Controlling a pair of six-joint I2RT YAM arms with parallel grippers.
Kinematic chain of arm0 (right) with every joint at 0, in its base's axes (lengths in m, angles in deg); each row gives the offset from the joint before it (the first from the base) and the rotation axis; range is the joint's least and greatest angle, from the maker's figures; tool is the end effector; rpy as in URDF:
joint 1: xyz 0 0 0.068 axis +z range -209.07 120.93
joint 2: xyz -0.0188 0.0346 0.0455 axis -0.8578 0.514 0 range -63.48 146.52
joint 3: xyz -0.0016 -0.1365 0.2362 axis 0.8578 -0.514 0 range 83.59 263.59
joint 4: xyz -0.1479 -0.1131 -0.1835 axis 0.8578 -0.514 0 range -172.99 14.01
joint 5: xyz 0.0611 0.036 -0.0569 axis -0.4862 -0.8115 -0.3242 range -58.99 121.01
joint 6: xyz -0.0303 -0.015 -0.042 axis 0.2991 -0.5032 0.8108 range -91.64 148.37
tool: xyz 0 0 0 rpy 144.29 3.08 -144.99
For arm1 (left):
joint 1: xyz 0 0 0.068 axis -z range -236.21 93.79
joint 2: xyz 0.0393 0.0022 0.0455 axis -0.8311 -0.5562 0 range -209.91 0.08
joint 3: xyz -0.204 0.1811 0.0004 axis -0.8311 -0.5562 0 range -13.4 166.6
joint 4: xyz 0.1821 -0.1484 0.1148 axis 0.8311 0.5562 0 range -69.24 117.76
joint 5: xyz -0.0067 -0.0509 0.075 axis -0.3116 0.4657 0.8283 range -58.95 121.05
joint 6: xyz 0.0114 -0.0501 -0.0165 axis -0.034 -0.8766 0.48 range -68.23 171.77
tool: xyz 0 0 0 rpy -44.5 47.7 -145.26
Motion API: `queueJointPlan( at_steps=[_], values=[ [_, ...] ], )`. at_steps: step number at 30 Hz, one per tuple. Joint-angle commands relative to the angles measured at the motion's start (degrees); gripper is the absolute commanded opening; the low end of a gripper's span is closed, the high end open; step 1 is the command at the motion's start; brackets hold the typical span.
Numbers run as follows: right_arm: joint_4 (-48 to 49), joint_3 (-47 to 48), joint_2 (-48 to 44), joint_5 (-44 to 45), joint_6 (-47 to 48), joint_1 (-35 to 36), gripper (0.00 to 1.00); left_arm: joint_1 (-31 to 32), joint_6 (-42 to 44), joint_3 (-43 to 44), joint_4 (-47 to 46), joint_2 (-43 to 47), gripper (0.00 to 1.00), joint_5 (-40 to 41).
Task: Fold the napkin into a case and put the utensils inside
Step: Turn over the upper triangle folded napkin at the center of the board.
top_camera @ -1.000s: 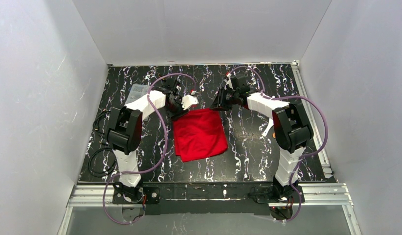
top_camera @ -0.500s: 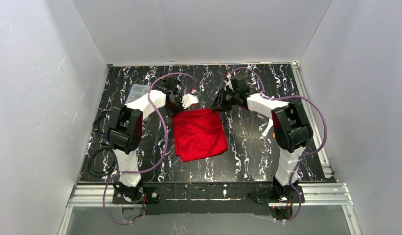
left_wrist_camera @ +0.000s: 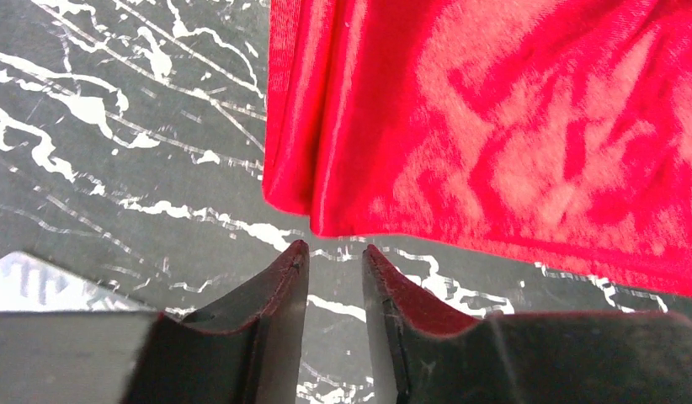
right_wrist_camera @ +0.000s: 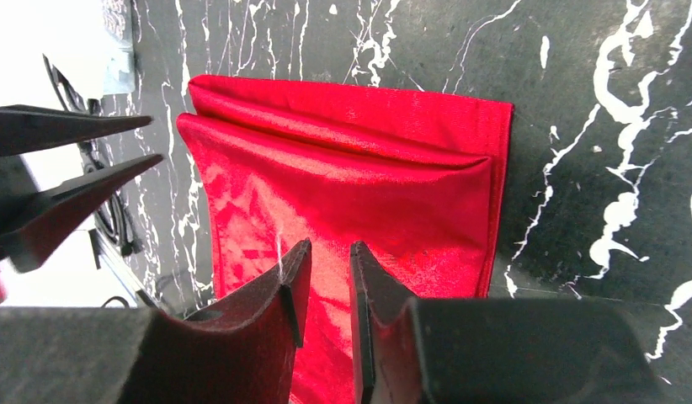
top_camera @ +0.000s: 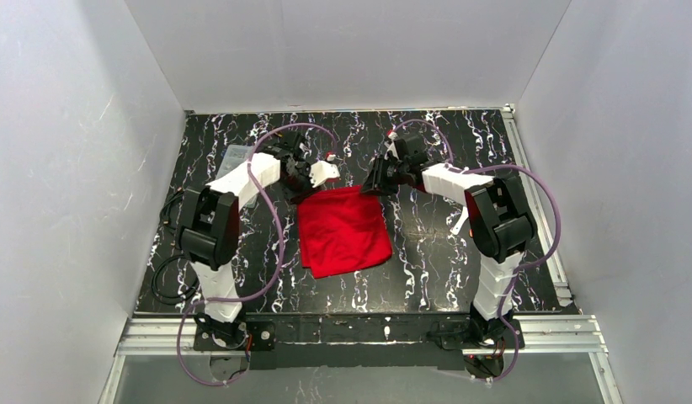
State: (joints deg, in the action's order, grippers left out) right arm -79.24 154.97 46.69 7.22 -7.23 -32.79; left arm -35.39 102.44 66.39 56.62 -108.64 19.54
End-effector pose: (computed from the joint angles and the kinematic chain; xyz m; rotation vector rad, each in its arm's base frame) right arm 0.3691 0.1981 0.1832 -0.0298 2.4521 0.9994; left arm 0.3663 -0.1469 0.1989 1.6053 2.1275 -0.1061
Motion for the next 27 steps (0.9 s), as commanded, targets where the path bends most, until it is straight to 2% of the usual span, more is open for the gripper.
queueJointPlan(
  at_steps=[1,4,9,17,21,27],
  values=[
    [0.1,0.1,2.0,2.0,1.2,1.6,0.31,-1.9,5.1,-2.0,3.8,7.7,0.30,-2.0],
    [0.3,1.0,3.8,2.3,1.0,1.9,0.30,-2.1,8.7,-6.0,0.5,9.2,0.31,-0.1],
    [0.4,3.5,5.4,2.4,0.8,2.0,0.29,-1.7,12.0,-13.7,-11.9,11.4,0.31,1.5],
    [0.8,4.6,6.7,1.7,0.1,2.1,0.28,-1.2,14.6,-20.1,-26.4,11.6,0.31,1.1],
    [0.9,5.1,6.9,1.7,-0.2,2.2,0.27,-1.1,14.6,-20.9,-30.4,10.4,0.31,2.1],
    [0.8,5.4,7.3,1.6,-0.3,2.2,0.25,-1.0,18.7,-22.0,-27.1,10.7,0.31,-1.1]
  ],
)
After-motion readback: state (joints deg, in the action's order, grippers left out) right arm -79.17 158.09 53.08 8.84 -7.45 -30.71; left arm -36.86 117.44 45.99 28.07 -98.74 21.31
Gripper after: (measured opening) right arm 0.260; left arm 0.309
